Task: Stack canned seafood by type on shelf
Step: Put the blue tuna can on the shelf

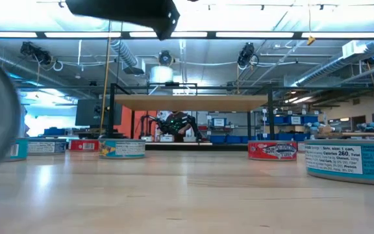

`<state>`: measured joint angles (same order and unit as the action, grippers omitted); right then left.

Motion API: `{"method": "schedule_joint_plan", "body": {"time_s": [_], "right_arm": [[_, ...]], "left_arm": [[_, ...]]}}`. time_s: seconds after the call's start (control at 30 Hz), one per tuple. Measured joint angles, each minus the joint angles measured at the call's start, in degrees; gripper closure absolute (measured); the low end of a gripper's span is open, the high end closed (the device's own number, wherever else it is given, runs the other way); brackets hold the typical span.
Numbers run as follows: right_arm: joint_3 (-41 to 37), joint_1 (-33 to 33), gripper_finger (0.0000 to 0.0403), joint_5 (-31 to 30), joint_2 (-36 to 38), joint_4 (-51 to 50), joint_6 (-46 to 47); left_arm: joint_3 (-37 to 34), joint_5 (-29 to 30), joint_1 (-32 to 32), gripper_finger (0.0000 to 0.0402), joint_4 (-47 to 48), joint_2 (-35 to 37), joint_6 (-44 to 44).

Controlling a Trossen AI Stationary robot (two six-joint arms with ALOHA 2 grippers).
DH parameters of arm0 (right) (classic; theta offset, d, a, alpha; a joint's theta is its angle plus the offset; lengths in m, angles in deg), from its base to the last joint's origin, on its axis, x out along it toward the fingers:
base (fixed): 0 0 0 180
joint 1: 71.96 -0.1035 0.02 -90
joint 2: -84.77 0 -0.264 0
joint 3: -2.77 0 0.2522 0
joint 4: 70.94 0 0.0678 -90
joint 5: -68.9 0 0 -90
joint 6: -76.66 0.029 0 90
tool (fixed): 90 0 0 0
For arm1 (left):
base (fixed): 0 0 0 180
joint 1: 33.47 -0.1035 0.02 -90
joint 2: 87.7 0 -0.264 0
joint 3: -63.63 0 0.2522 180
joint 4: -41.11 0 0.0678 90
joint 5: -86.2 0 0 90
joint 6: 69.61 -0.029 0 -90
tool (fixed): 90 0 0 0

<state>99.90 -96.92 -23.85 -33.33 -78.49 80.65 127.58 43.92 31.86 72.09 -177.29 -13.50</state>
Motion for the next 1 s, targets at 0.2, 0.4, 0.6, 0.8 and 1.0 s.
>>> {"method": "schedule_joint_plan", "body": {"time_s": [0.2, 0.4, 0.6, 0.8, 1.0], "right_arm": [[0.0, 1.7, 0.0137, 2.9, 0.0, 0.2, -3.4], [0.0, 4.0, 0.0135, 6.7, 0.0, -0.1, -5.6], [0.0, 5.7, 0.0133, 11.7, -2.0, 0.7, -7.5], [0.0, 6.6, 0.013, 11.9, -2.8, 0.4, -9.9], [0.0, 7.4, 0.0125, 11.9, -2.9, -0.8, -11.8]], "left_arm": [[-3.3, 2.4, 1.3, 0.0383, -2.1, -0.1, 5.7], [-5.8, 2.3, 0.3, 0.0383, -4.7, -0.1, 5.8], [-7.4, 2.3, -0.4, 0.0383, -8.6, -0.1, 5.6], [-8.5, 1.9, -1.2, 0.0383, -11.8, -0.1, 4.4], [-8.5, 0.3, -2.6, 0.0383, -12.8, -0.1, 1.7]]}}
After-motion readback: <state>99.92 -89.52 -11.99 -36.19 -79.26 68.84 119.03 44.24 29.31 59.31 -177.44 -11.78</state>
